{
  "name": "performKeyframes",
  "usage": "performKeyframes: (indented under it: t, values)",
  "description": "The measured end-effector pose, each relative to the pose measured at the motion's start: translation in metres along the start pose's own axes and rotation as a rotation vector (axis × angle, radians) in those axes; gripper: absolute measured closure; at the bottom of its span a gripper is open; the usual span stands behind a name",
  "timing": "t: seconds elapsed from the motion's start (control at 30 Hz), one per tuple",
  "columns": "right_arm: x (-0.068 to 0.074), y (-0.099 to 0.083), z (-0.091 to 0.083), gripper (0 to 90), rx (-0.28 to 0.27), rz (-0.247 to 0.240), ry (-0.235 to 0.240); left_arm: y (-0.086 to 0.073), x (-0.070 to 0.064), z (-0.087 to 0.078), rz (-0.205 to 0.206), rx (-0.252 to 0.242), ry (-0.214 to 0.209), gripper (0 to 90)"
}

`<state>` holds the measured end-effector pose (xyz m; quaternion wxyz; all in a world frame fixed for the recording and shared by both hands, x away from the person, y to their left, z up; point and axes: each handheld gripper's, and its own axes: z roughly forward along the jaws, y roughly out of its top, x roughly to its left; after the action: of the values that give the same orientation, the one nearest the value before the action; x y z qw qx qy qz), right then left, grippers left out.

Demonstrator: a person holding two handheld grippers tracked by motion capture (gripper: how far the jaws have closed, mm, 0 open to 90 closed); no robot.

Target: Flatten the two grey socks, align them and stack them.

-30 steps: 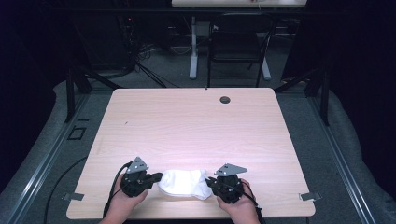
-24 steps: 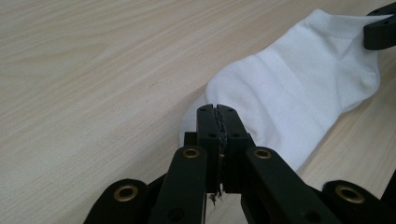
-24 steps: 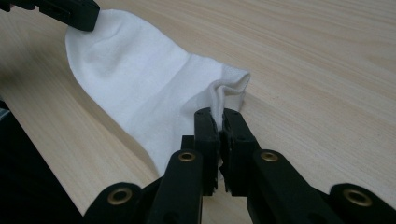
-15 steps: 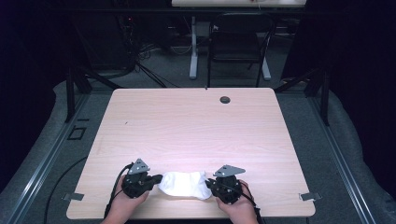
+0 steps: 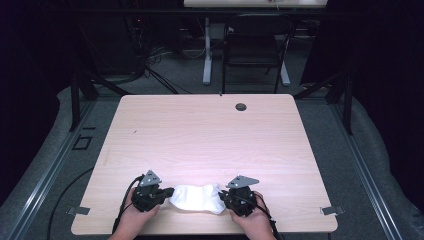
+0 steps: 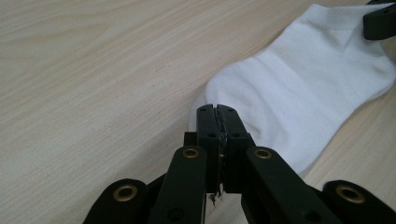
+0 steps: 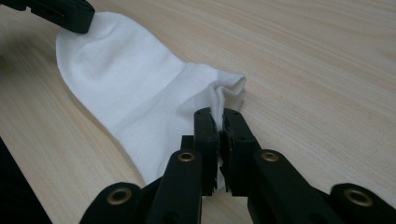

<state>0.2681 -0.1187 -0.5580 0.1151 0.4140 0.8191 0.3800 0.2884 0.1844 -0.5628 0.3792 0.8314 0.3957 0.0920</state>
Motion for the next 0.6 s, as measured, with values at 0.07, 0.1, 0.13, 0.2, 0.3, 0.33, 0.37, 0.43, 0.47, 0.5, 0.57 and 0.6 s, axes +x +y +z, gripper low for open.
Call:
performKeyframes:
  t: [0.07, 0.1, 0.13, 0.2, 0.3, 0.33, 0.37, 0.43, 0.47, 0.5, 0.57, 0.6]
  values:
    - [-0.001, 0.0, 0.0, 85.6, 0.013, -0.004, -0.001, 0.0, 0.0, 0.001, 0.003, 0.009, -0.003, 89.0]
    - [-0.001, -0.001, 0.0, 85.6, 0.014, -0.004, -0.001, 0.0, 0.0, 0.001, 0.005, 0.008, -0.003, 89.0]
    - [-0.002, -0.001, 0.001, 85.5, 0.016, -0.001, -0.002, 0.0, 0.0, 0.002, 0.005, 0.004, 0.0, 89.0]
    - [-0.003, -0.002, 0.002, 85.4, 0.013, 0.005, -0.002, 0.0, 0.001, 0.003, 0.004, 0.012, -0.004, 88.7]
    - [-0.004, -0.003, 0.003, 84.6, 0.017, 0.013, -0.006, -0.001, 0.001, 0.004, 0.007, 0.01, -0.004, 88.2]
    - [-0.005, -0.003, 0.003, 84.2, 0.024, 0.011, -0.003, -0.001, 0.001, 0.005, 0.01, 0.014, -0.006, 87.8]
    - [-0.006, -0.004, 0.003, 83.1, 0.025, 0.008, -0.003, -0.001, 0.001, 0.005, 0.009, 0.015, -0.008, 87.0]
    - [-0.006, -0.004, 0.002, 78.9, 0.03, 0.012, -0.001, -0.001, 0.001, 0.003, -0.003, 0.001, -0.016, 83.2]
    - [-0.006, -0.004, 0.001, 76.4, 0.02, 0.014, -0.004, 0.0, 0.0, 0.001, -0.001, -0.01, -0.012, 81.3]
    - [-0.005, -0.004, -0.001, 74.7, 0.002, 0.016, -0.013, 0.001, 0.0, -0.001, 0.006, -0.018, -0.011, 80.2]
    - [-0.004, -0.002, -0.007, 71.9, -0.031, 0.004, -0.026, 0.003, -0.001, -0.005, 0.01, -0.041, -0.017, 77.0]
    - [-0.003, -0.001, -0.009, 71.6, -0.046, -0.001, -0.034, 0.005, -0.002, -0.007, 0.014, -0.056, -0.018, 76.4]
